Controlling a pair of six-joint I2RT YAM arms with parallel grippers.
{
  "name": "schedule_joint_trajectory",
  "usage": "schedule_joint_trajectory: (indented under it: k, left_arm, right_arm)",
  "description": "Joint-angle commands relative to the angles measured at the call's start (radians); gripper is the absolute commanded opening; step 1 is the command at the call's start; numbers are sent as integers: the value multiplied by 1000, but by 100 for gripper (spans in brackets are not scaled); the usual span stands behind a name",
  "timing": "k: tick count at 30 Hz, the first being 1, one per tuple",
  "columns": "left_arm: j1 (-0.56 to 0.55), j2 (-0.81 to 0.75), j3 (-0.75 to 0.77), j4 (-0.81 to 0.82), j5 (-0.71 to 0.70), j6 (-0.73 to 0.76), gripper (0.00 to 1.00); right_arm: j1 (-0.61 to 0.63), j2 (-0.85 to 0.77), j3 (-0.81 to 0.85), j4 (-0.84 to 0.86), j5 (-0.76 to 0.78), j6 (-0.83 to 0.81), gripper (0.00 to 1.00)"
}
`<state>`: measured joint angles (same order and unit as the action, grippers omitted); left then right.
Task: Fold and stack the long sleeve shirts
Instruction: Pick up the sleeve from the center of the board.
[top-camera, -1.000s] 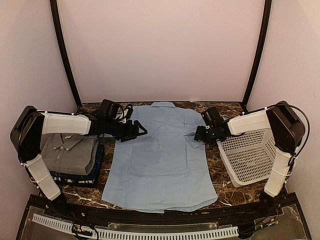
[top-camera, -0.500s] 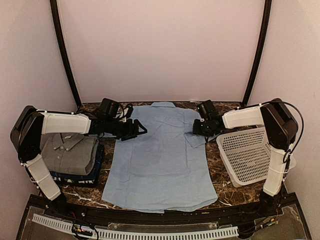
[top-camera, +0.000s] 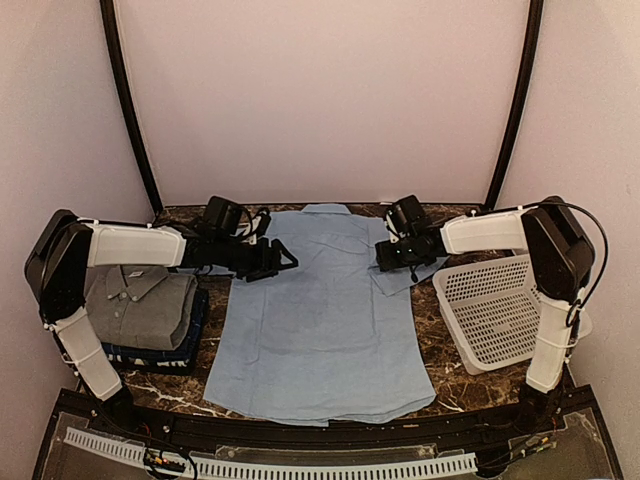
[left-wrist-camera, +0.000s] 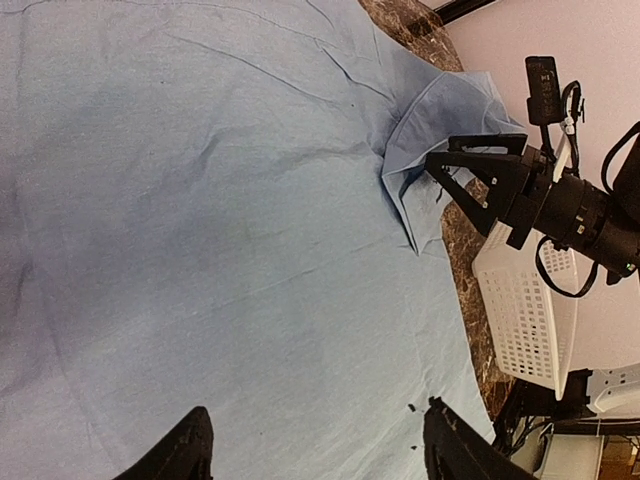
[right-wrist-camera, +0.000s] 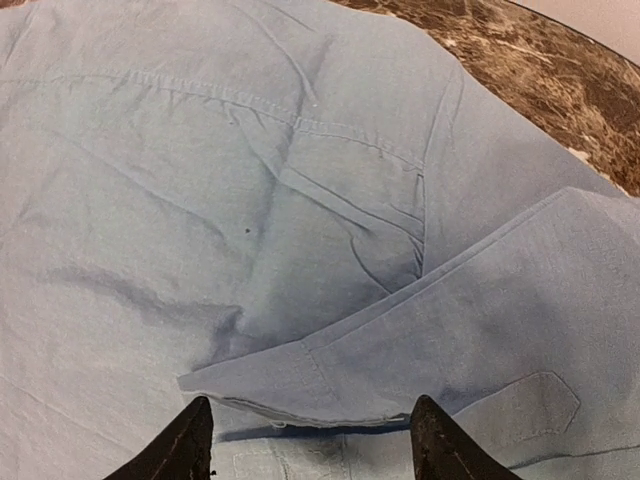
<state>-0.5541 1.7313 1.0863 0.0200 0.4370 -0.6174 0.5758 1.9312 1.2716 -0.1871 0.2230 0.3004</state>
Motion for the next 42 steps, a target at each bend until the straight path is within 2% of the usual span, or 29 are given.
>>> schedule_joint_trajectory:
  k: [1, 4, 8, 10, 18, 23, 33, 42]
  left_arm:
    - [-6, 0, 30, -15, 17, 3, 71]
    - [-7, 4, 32, -15, 19, 5, 71]
    - [-14, 11, 34, -14, 21, 12, 70]
    - [-18, 17, 38, -14, 23, 22, 71]
    - [-40, 46, 55, 8, 30, 39, 71]
    - [-67, 72, 88, 23, 34, 79, 71]
    - [-176, 87, 152, 92, -146, 328, 71]
    - [-256, 68, 143, 205, -316, 595, 71]
  right_arm:
    - [11, 5, 43, -19, -6, -171, 64]
    - [10, 22, 63, -29, -18, -216, 58]
    - [11, 45, 90, -34, -52, -248, 38]
    - [11, 58, 112, -52, -73, -261, 31]
    - [11, 48, 110, -71, -138, -293, 26]
    - [9, 63, 130, -99, -129, -294, 0]
    - [10, -18, 165, -123, -218, -320, 0]
    - [10, -107, 201, -167, -425, -301, 0]
